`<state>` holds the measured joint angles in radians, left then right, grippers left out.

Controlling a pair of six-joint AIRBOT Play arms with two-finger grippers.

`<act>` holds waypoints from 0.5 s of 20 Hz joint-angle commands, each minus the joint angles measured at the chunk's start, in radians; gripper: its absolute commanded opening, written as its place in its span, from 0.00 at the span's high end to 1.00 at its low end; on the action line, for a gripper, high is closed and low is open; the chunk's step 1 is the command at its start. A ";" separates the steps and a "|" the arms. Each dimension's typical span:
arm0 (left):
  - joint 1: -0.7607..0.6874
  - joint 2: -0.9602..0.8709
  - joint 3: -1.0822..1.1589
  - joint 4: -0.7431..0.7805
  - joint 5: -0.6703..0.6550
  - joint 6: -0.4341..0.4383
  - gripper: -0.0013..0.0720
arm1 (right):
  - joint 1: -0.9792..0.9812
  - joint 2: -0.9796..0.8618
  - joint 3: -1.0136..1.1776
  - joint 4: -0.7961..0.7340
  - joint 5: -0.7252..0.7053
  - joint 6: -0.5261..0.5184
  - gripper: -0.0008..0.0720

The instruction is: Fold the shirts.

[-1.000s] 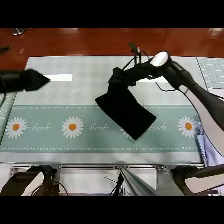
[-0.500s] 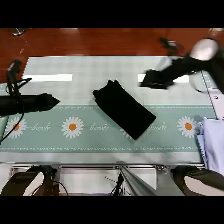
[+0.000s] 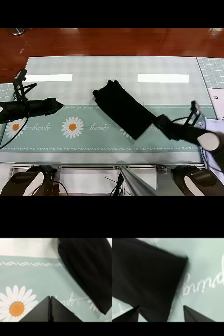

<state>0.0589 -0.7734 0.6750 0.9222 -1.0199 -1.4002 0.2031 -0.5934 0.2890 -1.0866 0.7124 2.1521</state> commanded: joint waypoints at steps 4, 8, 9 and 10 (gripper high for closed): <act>0.001 0.001 -0.009 -0.033 0.016 0.000 0.95 | 0.036 -0.262 -0.076 0.404 -0.198 -0.298 0.13; 0.001 0.001 -0.009 -0.033 0.015 0.000 0.95 | 0.036 -0.452 0.031 0.614 -0.226 -0.559 0.14; 0.001 0.001 -0.009 -0.033 0.015 0.000 0.95 | 0.036 -0.501 0.065 0.647 -0.210 -0.599 0.19; 0.001 0.001 -0.009 -0.033 0.015 0.000 0.95 | 0.039 -0.549 0.103 0.682 -0.168 -0.660 0.47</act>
<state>0.0589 -0.7734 0.6670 0.8913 -1.0050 -1.4002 0.2382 -1.0122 0.3164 -0.5613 0.5171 1.6897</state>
